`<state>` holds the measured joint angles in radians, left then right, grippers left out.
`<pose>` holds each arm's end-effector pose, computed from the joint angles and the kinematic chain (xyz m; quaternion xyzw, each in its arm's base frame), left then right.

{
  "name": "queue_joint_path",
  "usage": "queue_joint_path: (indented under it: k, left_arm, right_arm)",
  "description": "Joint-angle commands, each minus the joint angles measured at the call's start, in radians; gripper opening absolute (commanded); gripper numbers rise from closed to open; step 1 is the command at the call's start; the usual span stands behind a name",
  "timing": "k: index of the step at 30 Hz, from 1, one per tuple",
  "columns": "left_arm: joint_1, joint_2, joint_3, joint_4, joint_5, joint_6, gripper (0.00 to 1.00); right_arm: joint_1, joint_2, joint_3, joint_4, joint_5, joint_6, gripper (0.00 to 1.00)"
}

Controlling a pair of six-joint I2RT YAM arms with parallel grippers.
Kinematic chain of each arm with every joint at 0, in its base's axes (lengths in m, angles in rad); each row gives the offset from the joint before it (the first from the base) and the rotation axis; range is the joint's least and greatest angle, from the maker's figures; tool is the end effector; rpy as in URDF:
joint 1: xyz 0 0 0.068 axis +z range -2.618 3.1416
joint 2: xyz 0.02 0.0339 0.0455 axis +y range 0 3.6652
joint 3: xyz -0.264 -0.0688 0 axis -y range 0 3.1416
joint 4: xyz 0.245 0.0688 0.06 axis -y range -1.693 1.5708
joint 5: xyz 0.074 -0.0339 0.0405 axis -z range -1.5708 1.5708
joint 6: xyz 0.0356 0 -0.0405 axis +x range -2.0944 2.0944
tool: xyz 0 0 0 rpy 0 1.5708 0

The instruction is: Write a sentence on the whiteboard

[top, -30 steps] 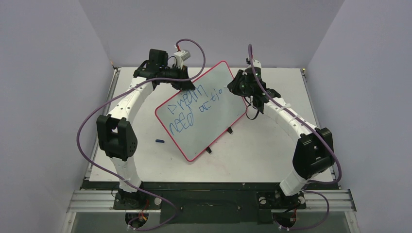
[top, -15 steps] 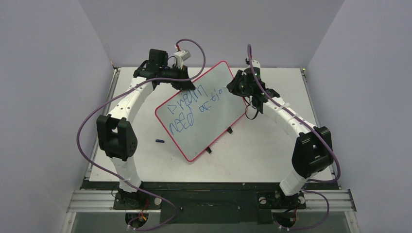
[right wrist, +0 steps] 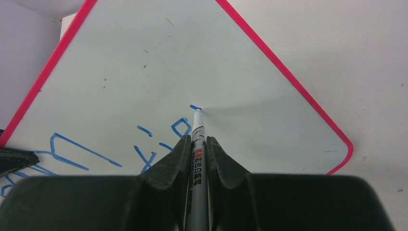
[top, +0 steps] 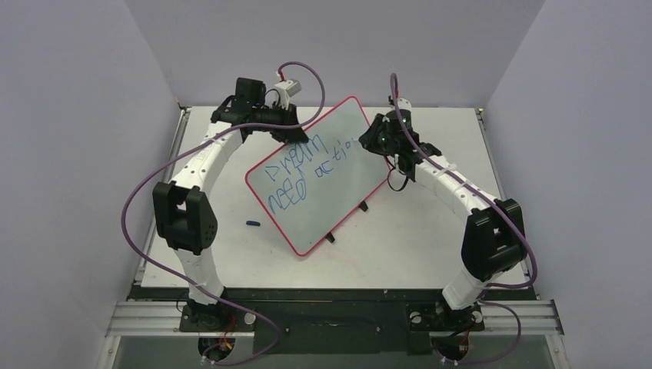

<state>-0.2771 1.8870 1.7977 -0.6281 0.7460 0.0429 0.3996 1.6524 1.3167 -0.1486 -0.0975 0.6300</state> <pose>0.4040 -0.1400 0.3365 0.2840 0.8129 -0.3745 0.3440 0.3574 0.1547 0.3016 0.0733 0.8522 0.2905 0.4288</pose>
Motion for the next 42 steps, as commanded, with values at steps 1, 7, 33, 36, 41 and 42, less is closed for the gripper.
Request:
queue_joint_path:
  k: [1, 7, 33, 36, 41, 42]
  left_arm:
    - [-0.031, -0.036, 0.015, -0.031, 0.038, 0.098, 0.00]
    - [-0.031, -0.040, 0.014, -0.031, 0.037, 0.098, 0.00]
    - [-0.033, -0.046, 0.010, -0.036, 0.045, 0.105, 0.00]
    - [-0.033, -0.045, 0.010, -0.037, 0.045, 0.104, 0.00]
    - [-0.033, -0.044, 0.011, -0.036, 0.045, 0.106, 0.00]
    - [-0.033, -0.044, 0.010, -0.035, 0.045, 0.106, 0.00]
  right_arm:
    - [-0.001, -0.019, -0.049, 0.044, -0.005, 0.000, 0.00]
    - [0.001, -0.037, -0.087, 0.049, -0.002, -0.001, 0.00]
    - [0.005, 0.012, 0.070, 0.002, 0.011, -0.001, 0.00]
    - [0.005, 0.021, 0.083, -0.003, 0.016, 0.000, 0.00]
    - [-0.003, 0.028, 0.090, -0.011, 0.027, 0.003, 0.00]
    - [-0.004, 0.029, 0.091, -0.012, 0.029, 0.003, 0.00]
